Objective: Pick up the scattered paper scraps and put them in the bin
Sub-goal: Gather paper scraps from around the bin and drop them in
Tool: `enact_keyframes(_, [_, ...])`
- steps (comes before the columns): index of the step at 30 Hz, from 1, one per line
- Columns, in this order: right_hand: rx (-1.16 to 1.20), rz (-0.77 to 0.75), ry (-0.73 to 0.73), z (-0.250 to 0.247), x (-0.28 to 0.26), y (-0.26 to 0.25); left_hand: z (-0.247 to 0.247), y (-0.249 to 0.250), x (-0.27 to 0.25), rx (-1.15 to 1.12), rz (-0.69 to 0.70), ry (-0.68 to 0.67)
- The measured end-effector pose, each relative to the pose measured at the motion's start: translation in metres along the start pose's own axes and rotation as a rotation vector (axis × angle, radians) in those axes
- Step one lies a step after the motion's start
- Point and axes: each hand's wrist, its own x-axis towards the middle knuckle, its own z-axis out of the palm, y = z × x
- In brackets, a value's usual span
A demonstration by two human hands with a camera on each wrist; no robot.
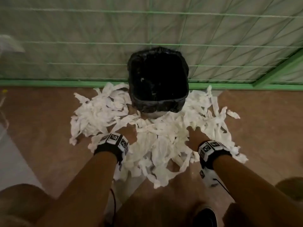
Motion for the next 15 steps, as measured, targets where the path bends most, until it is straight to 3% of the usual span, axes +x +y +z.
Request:
enact_keyframes(3, [-0.021, 0.002, 0.037, 0.018, 0.019, 0.0, 0.031, 0.001, 0.023, 0.006, 0.036, -0.102])
enact_keyframes(8, [-0.265, -0.067, -0.018, 0.024, 0.007, 0.004, 0.073, -0.009, 0.02, -0.002, 0.06, -0.05])
enact_keyframes(15, [-0.363, -0.123, -0.071, -0.088, -0.085, -0.012, 0.09, -0.037, 0.002, 0.001, 0.07, -0.033])
